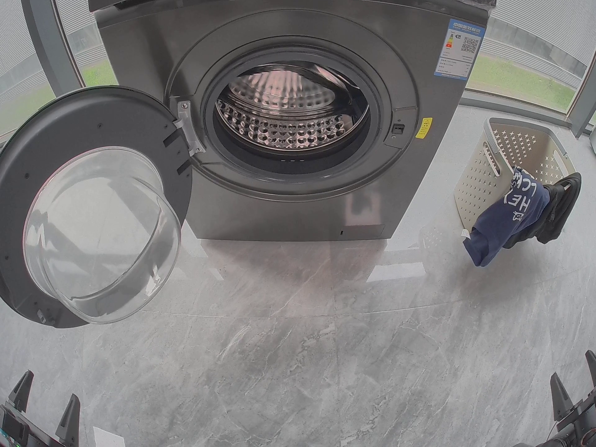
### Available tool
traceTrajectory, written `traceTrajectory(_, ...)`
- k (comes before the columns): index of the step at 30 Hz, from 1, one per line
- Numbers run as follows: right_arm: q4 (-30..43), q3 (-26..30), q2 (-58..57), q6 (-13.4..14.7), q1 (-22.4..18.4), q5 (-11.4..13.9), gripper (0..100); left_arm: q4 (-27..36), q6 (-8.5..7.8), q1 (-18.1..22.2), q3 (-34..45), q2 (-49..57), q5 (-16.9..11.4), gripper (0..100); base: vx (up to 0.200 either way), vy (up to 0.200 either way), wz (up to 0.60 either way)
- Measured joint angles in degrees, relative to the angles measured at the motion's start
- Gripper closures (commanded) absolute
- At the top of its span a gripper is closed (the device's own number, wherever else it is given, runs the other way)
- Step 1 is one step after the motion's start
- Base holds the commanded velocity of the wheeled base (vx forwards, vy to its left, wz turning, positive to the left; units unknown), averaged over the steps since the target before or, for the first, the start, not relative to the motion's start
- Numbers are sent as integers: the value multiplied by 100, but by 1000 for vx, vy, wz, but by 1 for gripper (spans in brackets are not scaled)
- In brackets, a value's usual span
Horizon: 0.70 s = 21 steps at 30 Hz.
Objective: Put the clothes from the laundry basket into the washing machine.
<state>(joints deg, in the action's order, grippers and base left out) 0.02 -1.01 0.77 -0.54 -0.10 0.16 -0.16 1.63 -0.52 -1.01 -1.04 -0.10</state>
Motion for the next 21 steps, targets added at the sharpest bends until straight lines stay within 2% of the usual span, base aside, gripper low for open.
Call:
traceTrajectory(19,0,2,-13,2,0,0,0,0,2,4,0,0,0,0,0,-200,0)
traceTrajectory(21,0,2,-13,2,0,0,0,0,4,0,0,0,0,0,0,0,0)
